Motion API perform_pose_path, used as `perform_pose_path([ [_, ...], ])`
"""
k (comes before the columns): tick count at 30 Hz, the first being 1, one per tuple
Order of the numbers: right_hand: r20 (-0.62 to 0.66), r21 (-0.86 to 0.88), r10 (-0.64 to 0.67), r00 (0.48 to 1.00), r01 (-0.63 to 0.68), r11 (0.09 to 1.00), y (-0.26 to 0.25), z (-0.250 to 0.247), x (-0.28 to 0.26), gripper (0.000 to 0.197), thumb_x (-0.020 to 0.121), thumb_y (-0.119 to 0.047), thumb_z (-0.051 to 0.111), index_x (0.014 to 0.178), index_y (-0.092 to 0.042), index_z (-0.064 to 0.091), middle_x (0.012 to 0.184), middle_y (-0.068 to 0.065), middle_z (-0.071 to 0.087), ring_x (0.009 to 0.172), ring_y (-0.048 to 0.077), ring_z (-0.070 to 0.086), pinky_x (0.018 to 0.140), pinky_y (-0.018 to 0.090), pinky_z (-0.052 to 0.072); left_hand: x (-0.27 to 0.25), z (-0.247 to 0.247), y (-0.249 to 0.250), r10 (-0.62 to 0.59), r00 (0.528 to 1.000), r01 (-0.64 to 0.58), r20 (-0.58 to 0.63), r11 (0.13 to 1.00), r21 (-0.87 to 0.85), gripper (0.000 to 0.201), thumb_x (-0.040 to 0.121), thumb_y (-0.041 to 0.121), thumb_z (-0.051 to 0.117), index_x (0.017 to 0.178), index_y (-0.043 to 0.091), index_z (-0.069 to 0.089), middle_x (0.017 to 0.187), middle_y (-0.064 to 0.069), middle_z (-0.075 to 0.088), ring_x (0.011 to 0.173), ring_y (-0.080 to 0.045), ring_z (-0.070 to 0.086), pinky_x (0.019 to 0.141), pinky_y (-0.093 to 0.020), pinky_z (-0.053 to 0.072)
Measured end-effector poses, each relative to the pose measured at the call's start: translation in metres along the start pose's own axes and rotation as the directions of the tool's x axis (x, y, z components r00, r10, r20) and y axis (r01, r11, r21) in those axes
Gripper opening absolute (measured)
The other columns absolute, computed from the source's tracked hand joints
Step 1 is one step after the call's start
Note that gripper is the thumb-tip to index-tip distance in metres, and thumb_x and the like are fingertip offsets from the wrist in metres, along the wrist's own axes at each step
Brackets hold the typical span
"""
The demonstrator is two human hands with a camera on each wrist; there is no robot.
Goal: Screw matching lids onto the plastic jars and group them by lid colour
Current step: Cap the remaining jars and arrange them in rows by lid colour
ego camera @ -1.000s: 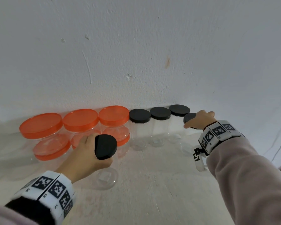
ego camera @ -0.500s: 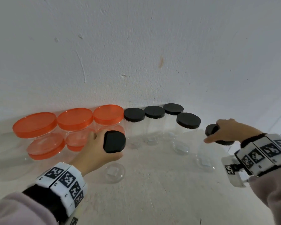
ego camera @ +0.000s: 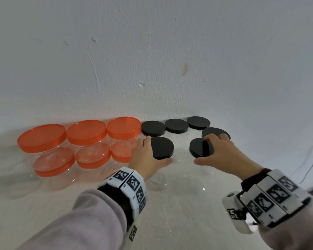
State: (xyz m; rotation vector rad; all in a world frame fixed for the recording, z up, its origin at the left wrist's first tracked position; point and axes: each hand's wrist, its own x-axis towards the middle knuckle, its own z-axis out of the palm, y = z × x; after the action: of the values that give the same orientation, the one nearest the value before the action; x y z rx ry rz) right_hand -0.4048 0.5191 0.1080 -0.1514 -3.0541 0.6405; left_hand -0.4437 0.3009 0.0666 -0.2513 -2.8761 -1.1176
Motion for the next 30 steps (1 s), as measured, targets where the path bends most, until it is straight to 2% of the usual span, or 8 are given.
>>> perform_pose_path([
  [4,-0.046,0.051,-0.053,0.998,0.055,0.997,-0.015,0.013,0.014,0.072,0.074,-0.046,0.074,0.134,-0.023,0.041,0.115,0.002,0.035,0.106,0.02,0.032,0.081,0.03,0.032,0.007,0.007,0.006,0.008,1.0,-0.008,-0.002,1.0,-0.008,0.096,0.07,0.055,0.076,0.144,0.012,0.03,0.141,-0.006,0.035,0.129,-0.024,0.037,0.106,-0.042,0.038],
  [9,-0.083,0.073,-0.076,0.994,0.082,0.994,-0.02,0.023,0.027,0.064,0.078,-0.039,0.072,0.131,-0.018,0.045,0.114,0.004,0.036,0.106,0.02,0.03,0.083,0.029,0.03,0.009,0.013,0.009,0.005,0.999,-0.004,-0.054,1.0,0.028,0.088,0.072,0.053,0.075,0.138,0.011,0.035,0.135,-0.006,0.039,0.123,-0.025,0.041,0.103,-0.041,0.04],
  [14,-0.072,-0.042,-0.092,0.993,0.089,0.995,-0.022,0.027,0.033,0.055,0.082,-0.039,0.066,0.128,-0.016,0.047,0.114,0.007,0.041,0.103,0.026,0.043,0.082,0.03,0.038,0.011,0.015,0.012,-0.004,0.997,0.006,-0.079,1.0,0.021,0.084,0.072,0.052,0.075,0.135,0.011,0.036,0.131,-0.006,0.04,0.119,-0.025,0.042,0.101,-0.041,0.041],
  [17,-0.069,-0.09,-0.107,0.992,0.101,0.991,-0.024,0.028,0.036,0.047,0.086,-0.039,0.063,0.123,-0.013,0.049,0.112,0.007,0.045,0.091,0.025,0.055,0.072,0.029,0.042,0.011,0.016,0.013,-0.006,0.997,0.008,-0.081,1.0,0.024,0.086,0.073,0.05,0.075,0.137,0.01,0.033,0.133,-0.007,0.039,0.12,-0.026,0.042,0.102,-0.041,0.041],
  [20,-0.062,-0.092,-0.118,0.991,0.112,0.989,-0.022,0.029,0.038,0.047,0.088,-0.038,0.062,0.125,-0.012,0.048,0.114,0.007,0.044,0.091,0.025,0.055,0.071,0.028,0.038,0.011,0.018,0.013,-0.004,0.997,0.007,-0.08,0.999,0.048,0.091,0.075,0.048,0.075,0.143,0.008,0.027,0.137,-0.008,0.037,0.124,-0.026,0.041,0.104,-0.039,0.038],
  [25,-0.068,-0.14,-0.136,0.988,0.126,0.982,-0.021,0.026,0.034,0.056,0.087,-0.044,0.063,0.132,-0.014,0.046,0.121,0.006,0.042,0.098,0.026,0.055,0.075,0.029,0.041,0.01,0.02,0.014,0.0,0.998,0.005,-0.07,0.997,0.072,0.102,0.078,0.049,0.072,0.15,0.006,0.014,0.146,-0.01,0.028,0.132,-0.026,0.035,0.108,-0.034,0.033],
  [28,-0.157,-0.079,-0.131,0.979,0.12,0.99,-0.018,0.012,0.03,0.066,0.085,-0.05,0.062,0.141,-0.021,0.043,0.136,0.004,0.043,0.113,0.026,0.053,0.083,0.033,0.042,0.01,0.021,0.014,-0.013,0.997,0.017,-0.071,0.998,0.066,0.104,0.078,0.05,0.071,0.15,0.007,0.011,0.147,-0.009,0.027,0.134,-0.025,0.034,0.106,-0.031,0.032],
  [30,-0.272,0.036,-0.07,0.96,0.083,0.996,-0.01,-0.004,0.033,0.06,0.085,-0.045,0.062,0.138,-0.021,0.047,0.133,0.004,0.046,0.112,0.025,0.051,0.082,0.034,0.04,0.009,0.021,0.012,-0.01,0.998,0.014,-0.06,0.998,0.063,0.103,0.079,0.049,0.071,0.151,0.008,0.01,0.147,-0.009,0.028,0.133,-0.025,0.035,0.104,-0.03,0.034],
])
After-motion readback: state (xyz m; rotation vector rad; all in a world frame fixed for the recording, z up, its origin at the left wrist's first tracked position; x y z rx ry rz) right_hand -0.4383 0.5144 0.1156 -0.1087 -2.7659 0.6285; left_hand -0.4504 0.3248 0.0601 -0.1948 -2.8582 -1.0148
